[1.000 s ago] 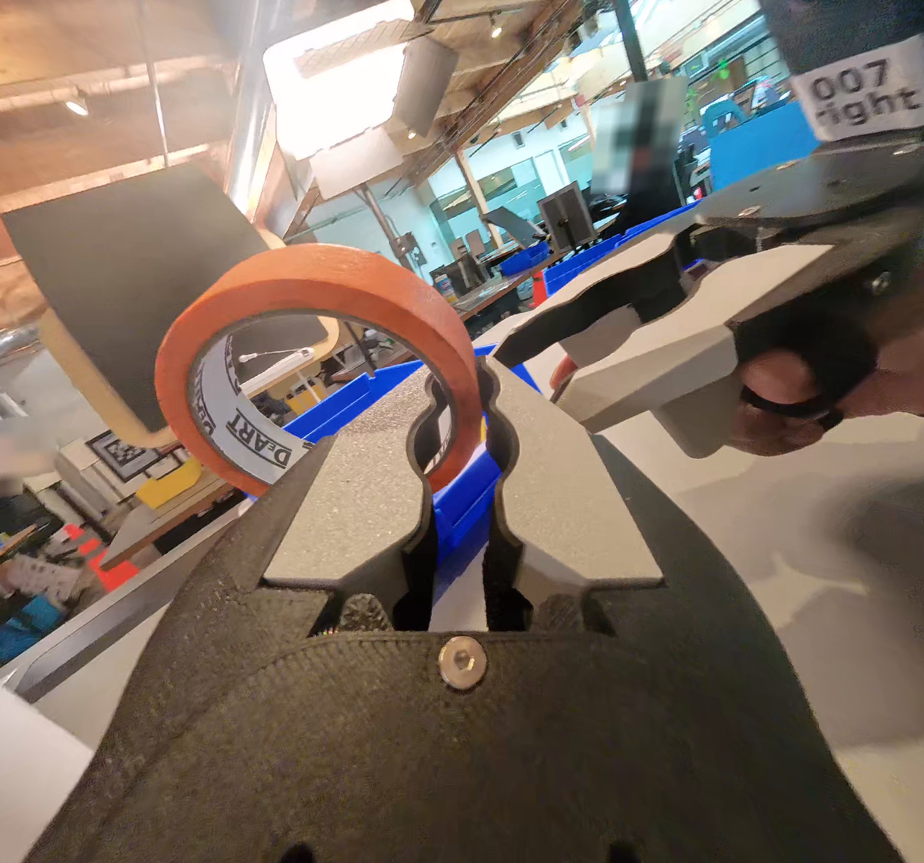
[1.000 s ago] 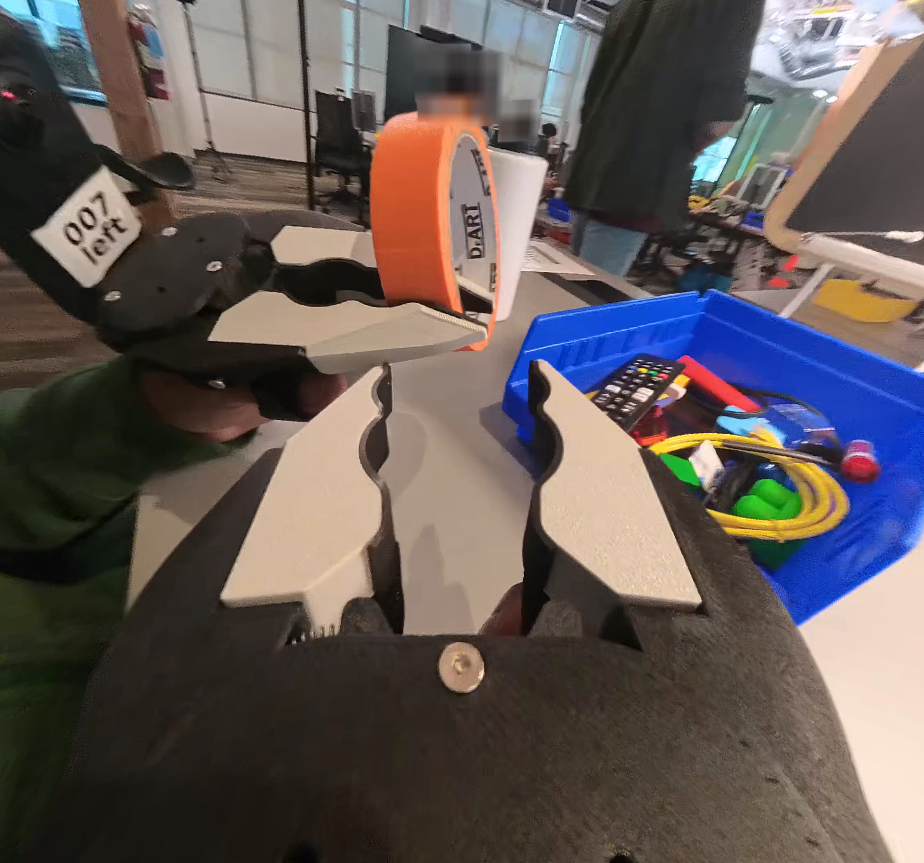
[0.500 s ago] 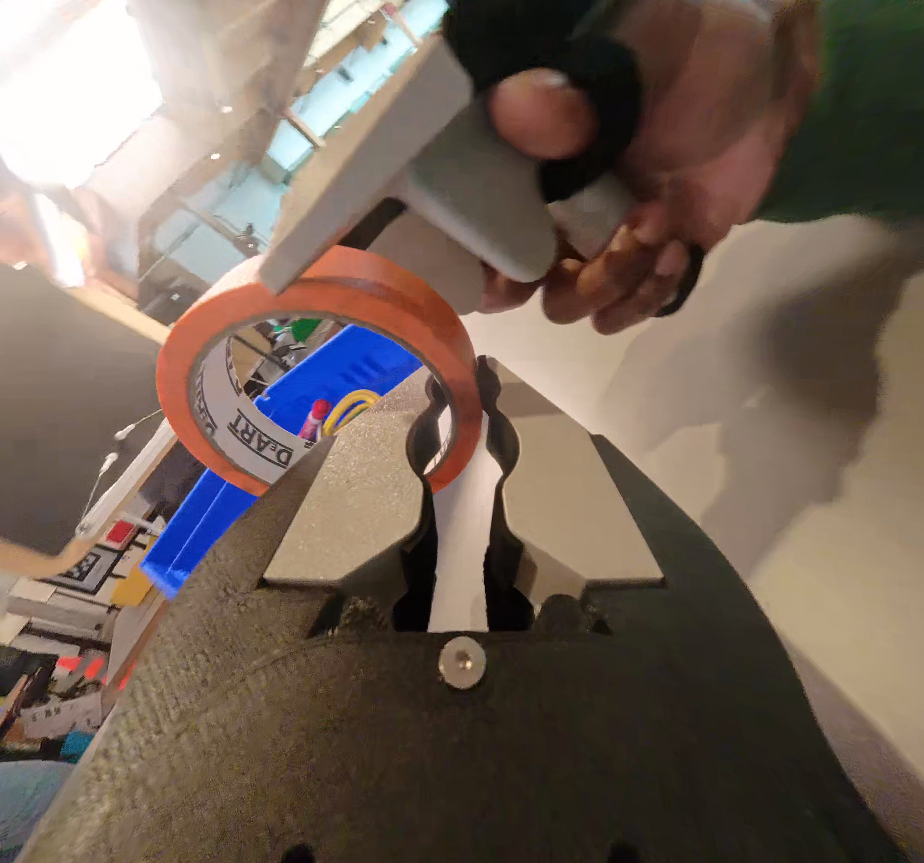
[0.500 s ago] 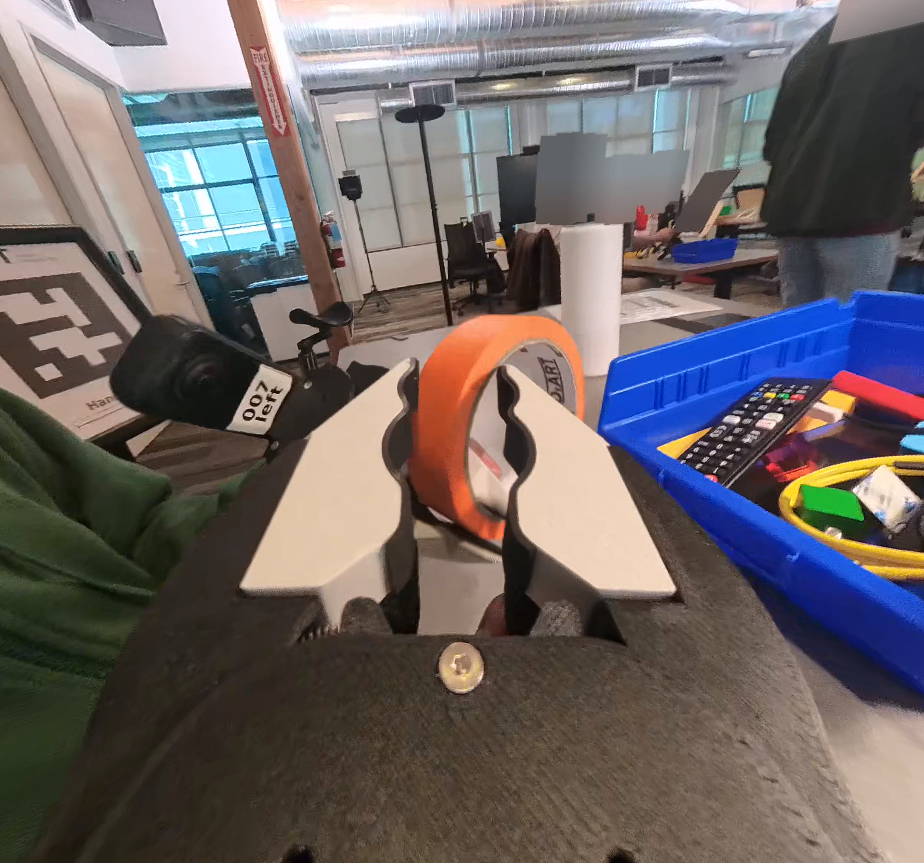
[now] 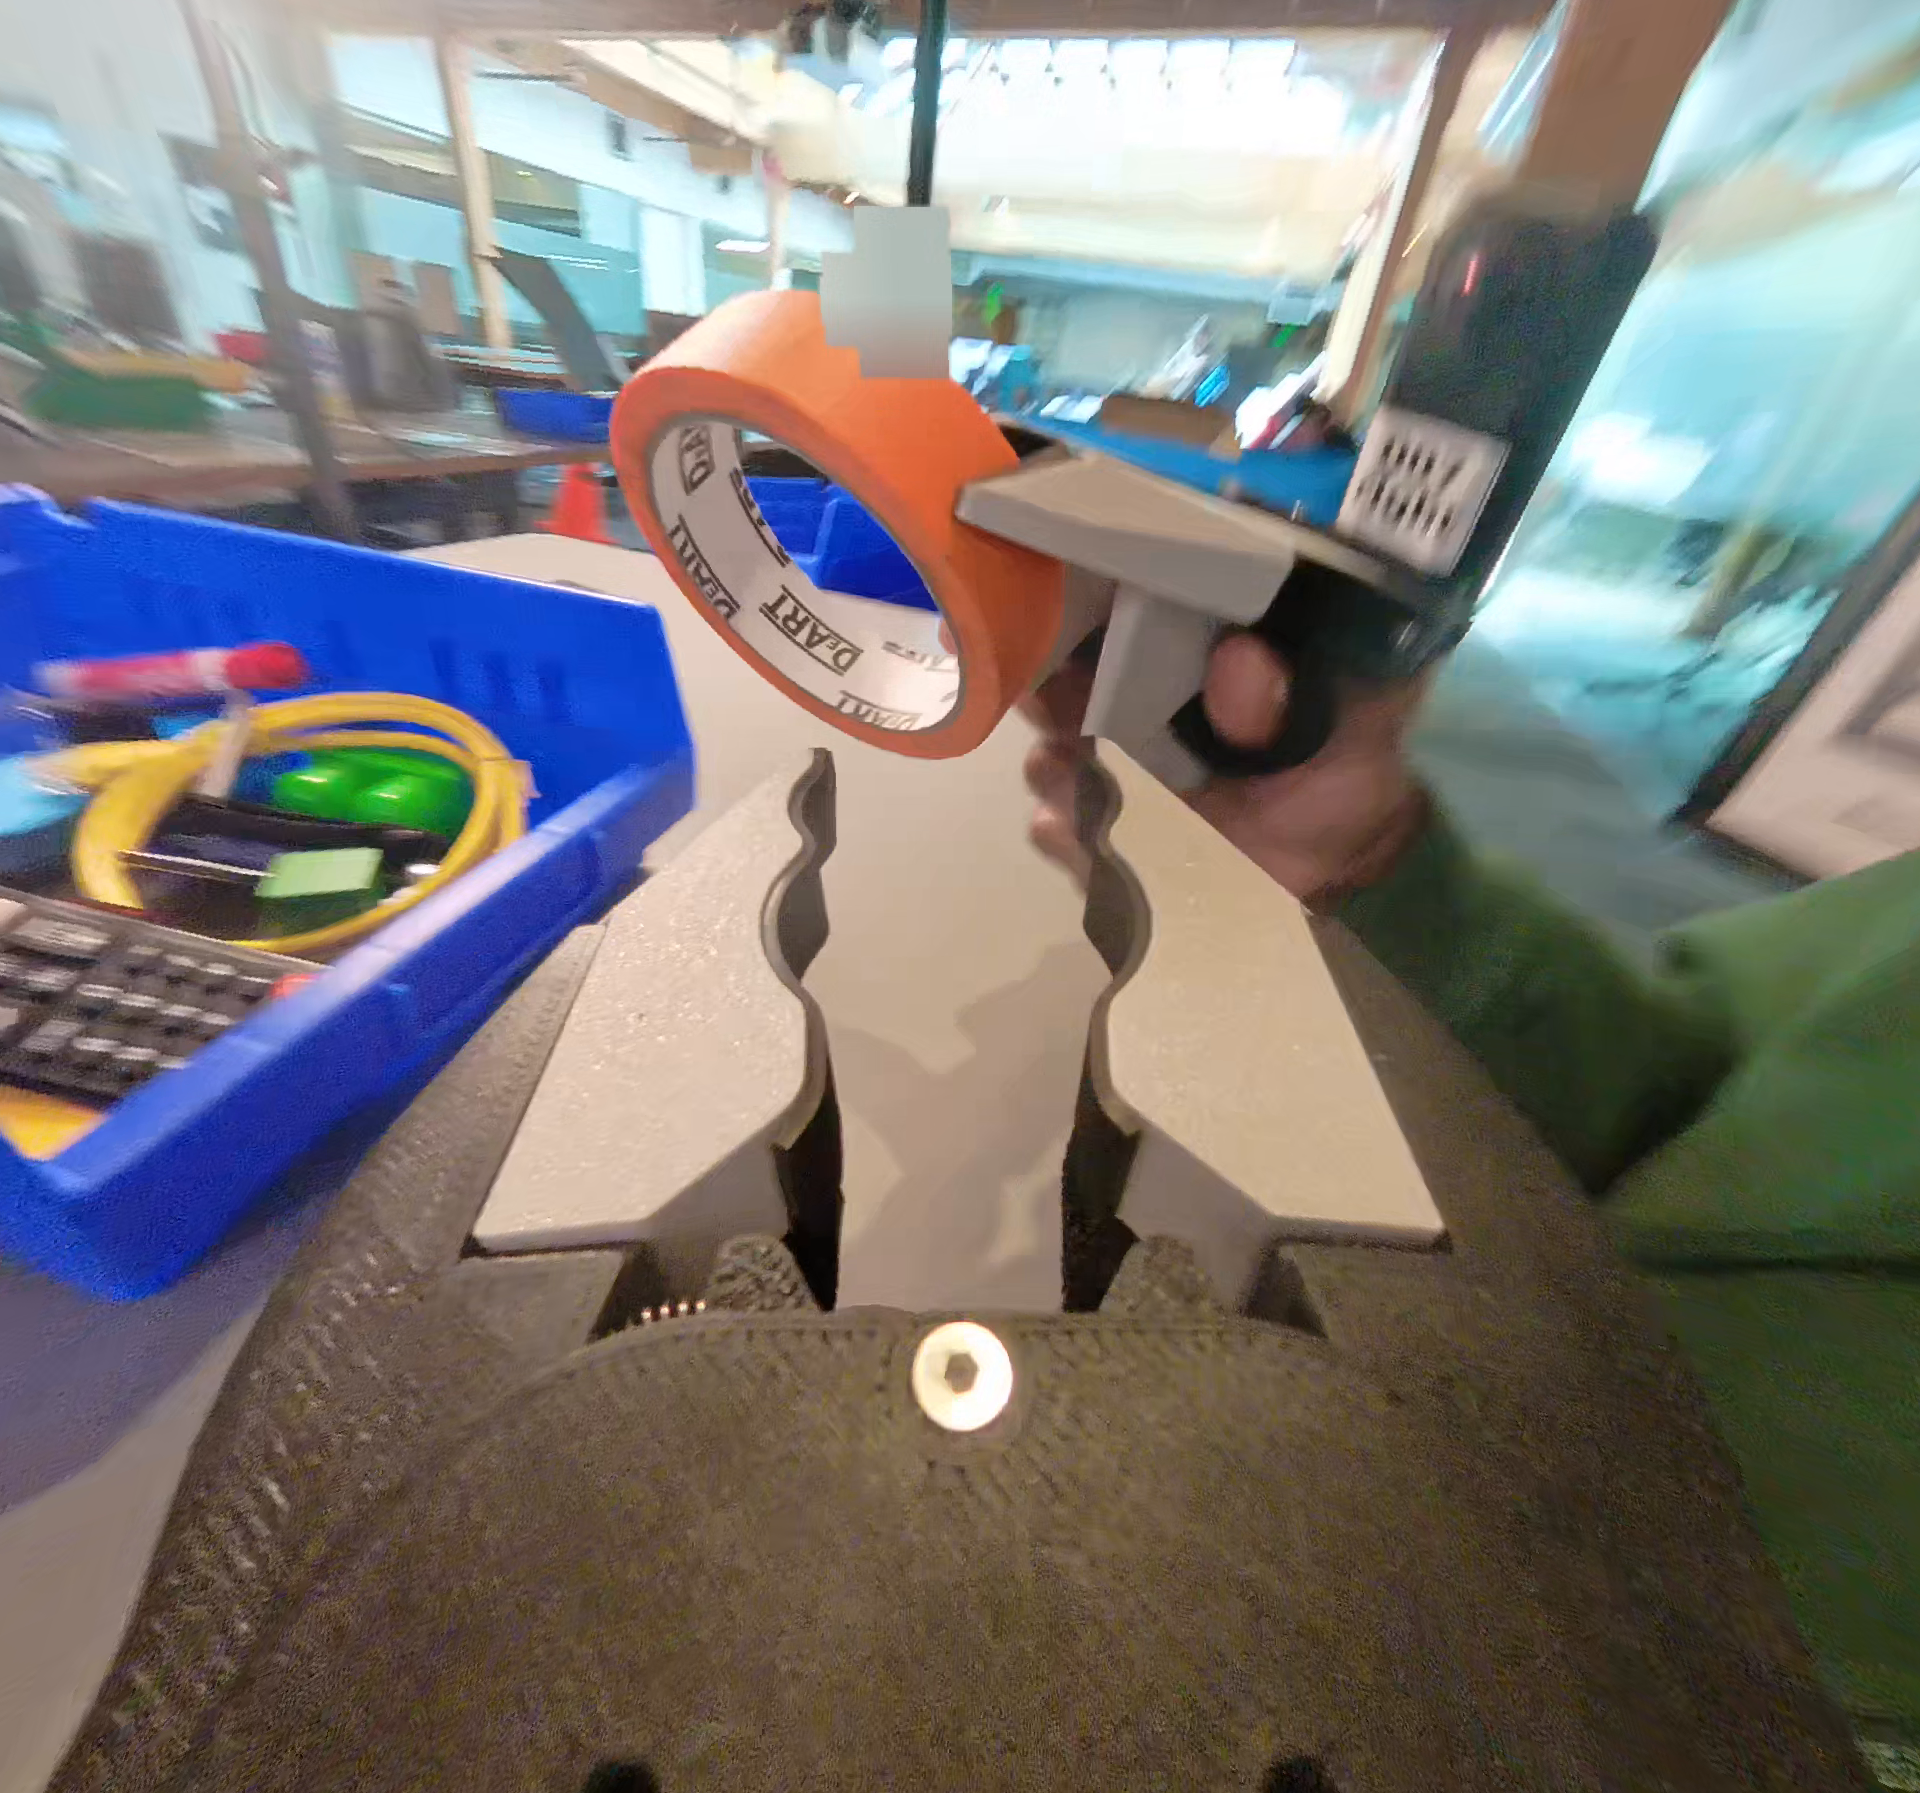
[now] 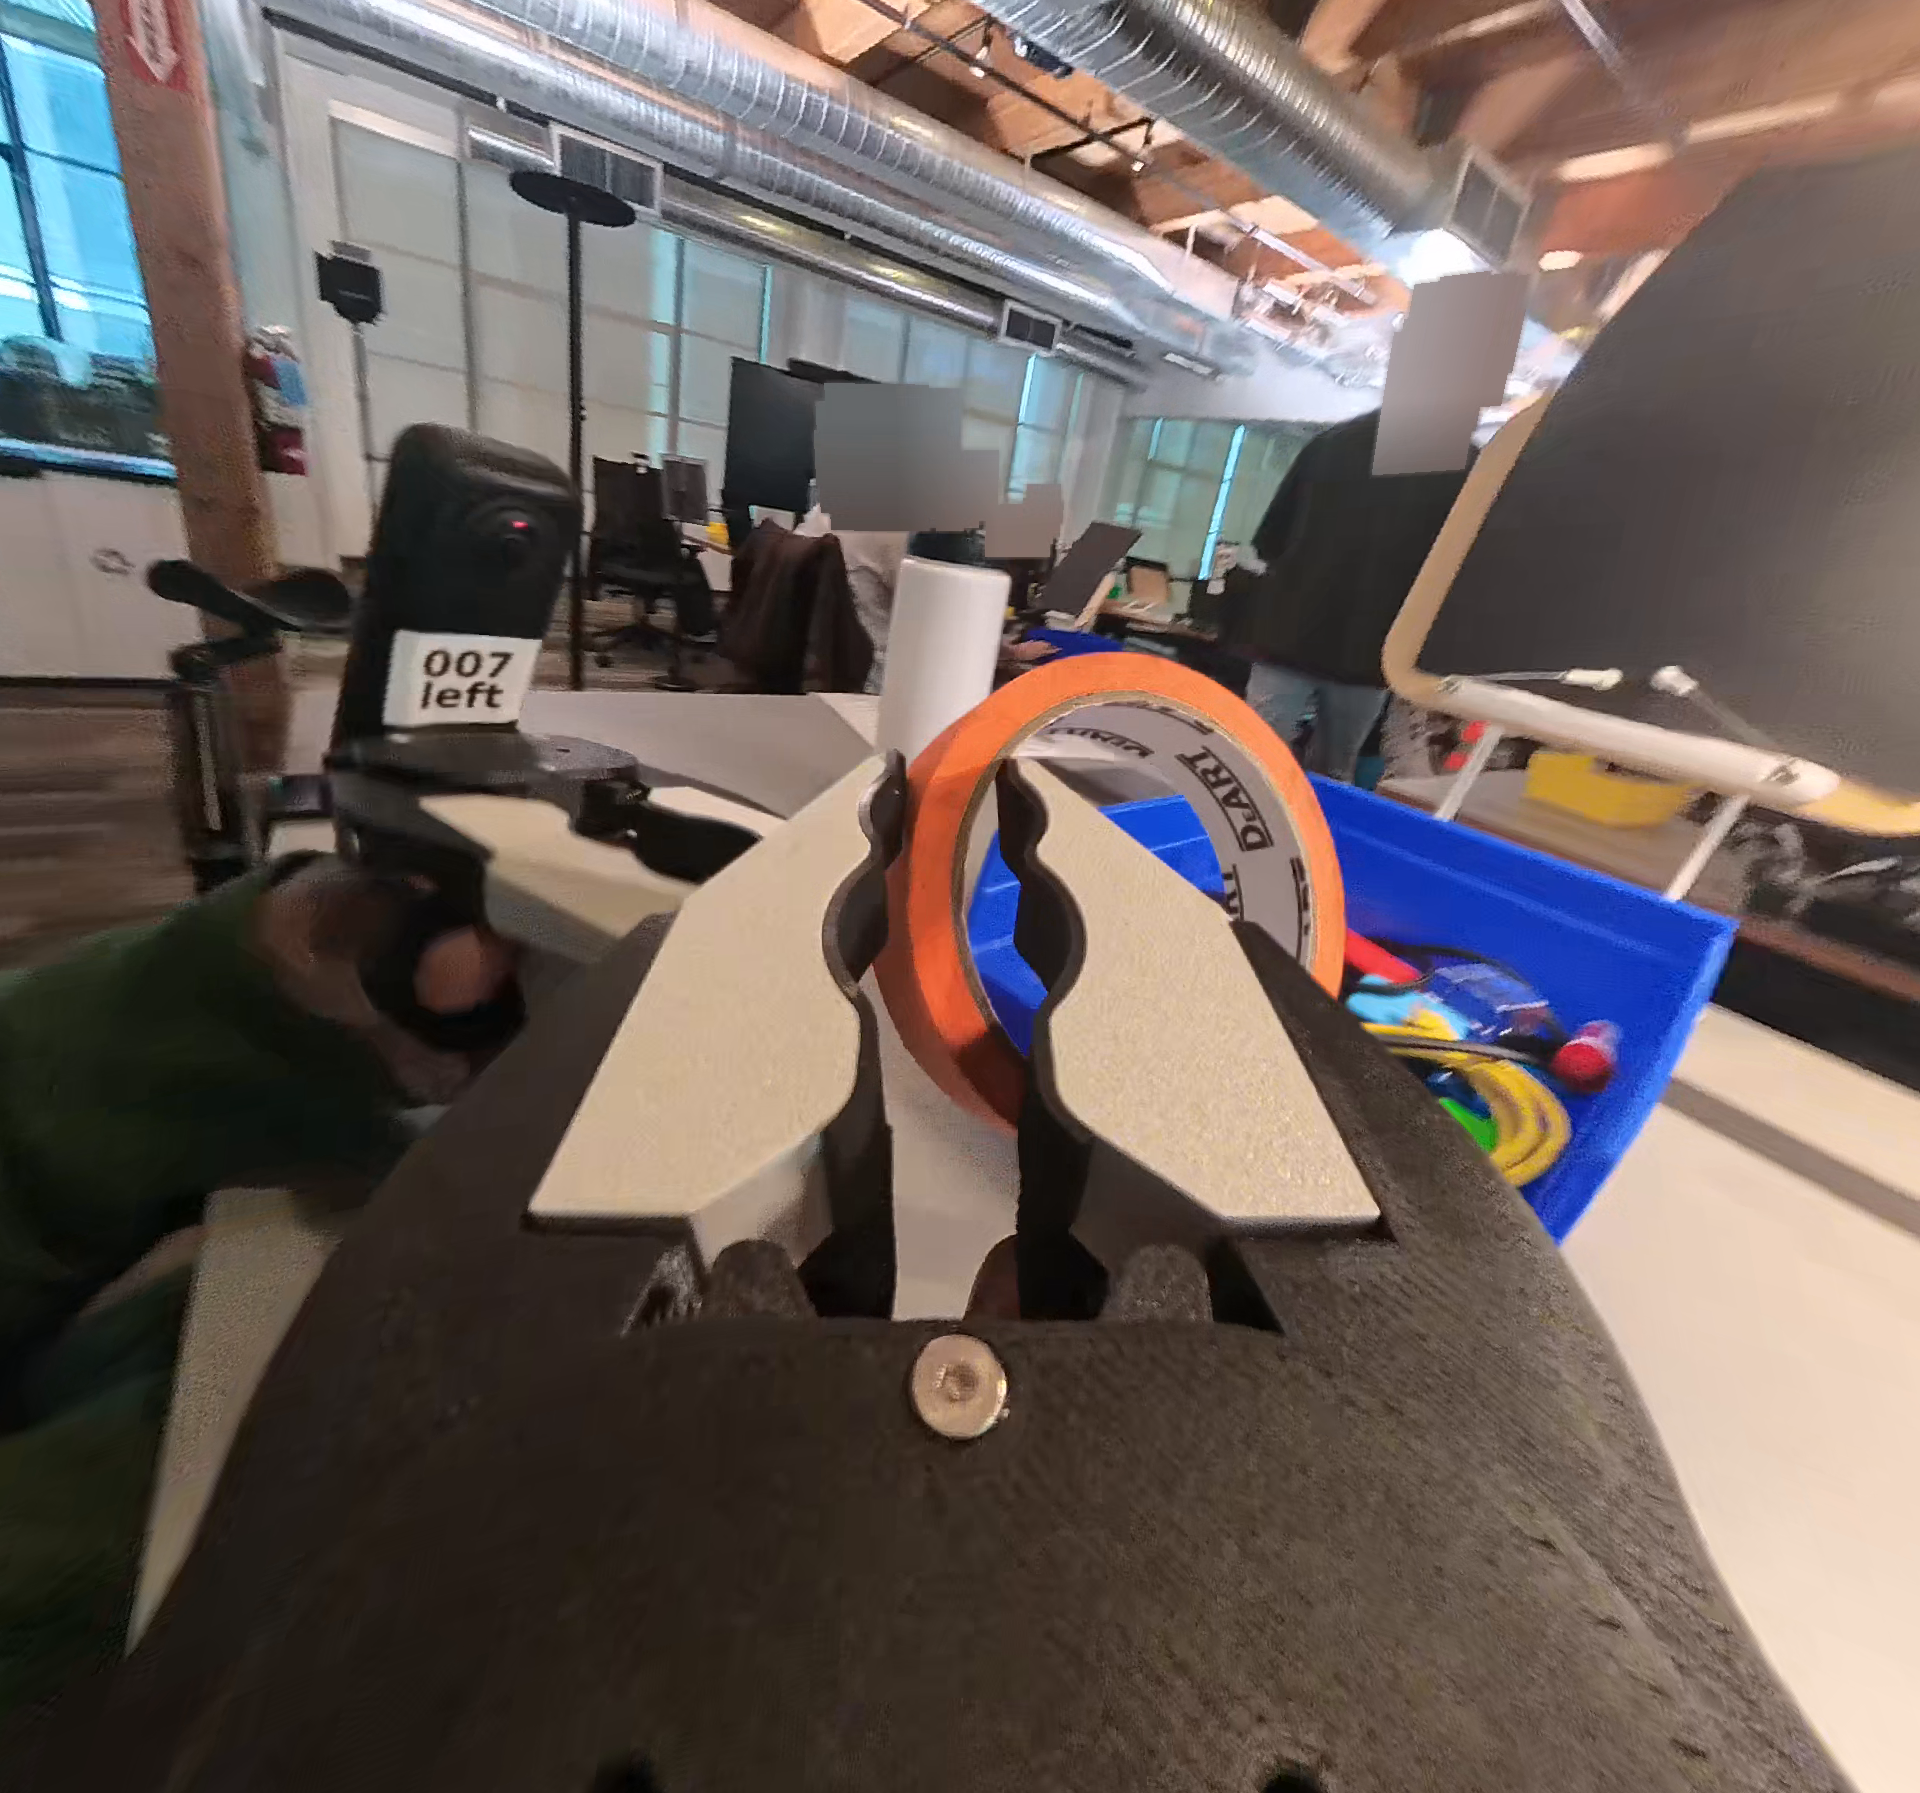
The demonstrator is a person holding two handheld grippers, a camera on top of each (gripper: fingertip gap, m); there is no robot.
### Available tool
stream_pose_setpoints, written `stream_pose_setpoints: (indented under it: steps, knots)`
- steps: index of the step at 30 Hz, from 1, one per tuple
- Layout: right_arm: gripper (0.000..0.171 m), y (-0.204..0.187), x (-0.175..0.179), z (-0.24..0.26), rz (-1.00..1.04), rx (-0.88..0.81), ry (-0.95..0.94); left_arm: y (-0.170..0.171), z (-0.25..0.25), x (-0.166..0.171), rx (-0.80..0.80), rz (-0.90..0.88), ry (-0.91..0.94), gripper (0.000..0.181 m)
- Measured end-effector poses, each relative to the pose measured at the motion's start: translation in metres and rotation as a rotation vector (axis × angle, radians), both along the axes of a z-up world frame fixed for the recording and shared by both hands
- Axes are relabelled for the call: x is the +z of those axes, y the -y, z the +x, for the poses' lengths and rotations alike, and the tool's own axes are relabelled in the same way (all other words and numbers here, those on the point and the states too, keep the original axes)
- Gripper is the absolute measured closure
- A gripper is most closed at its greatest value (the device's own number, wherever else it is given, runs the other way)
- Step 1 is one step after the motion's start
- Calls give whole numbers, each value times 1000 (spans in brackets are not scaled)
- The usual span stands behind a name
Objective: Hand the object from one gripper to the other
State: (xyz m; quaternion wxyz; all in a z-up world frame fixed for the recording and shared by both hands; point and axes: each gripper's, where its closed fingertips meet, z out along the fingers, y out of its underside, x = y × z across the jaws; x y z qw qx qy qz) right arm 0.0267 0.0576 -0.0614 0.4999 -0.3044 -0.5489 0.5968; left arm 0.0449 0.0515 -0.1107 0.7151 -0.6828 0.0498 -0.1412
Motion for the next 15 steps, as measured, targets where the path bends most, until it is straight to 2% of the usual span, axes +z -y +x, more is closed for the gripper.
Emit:
stream_pose_setpoints:
  steps: [4,7,13,15]
  knots:
    - [154,9,2,3,151,-63,-80,17,-7,27,-166,106,356,134]
    - [154,24,-6,1,282,-67,-100,27,-12,41,-272,172,536,133]
    - [154,54,-28,-1,503,-29,-112,28,-12,41,-319,163,600,135]
    - [153,58,-30,-1,527,-22,-121,31,-11,43,-334,193,595,154]
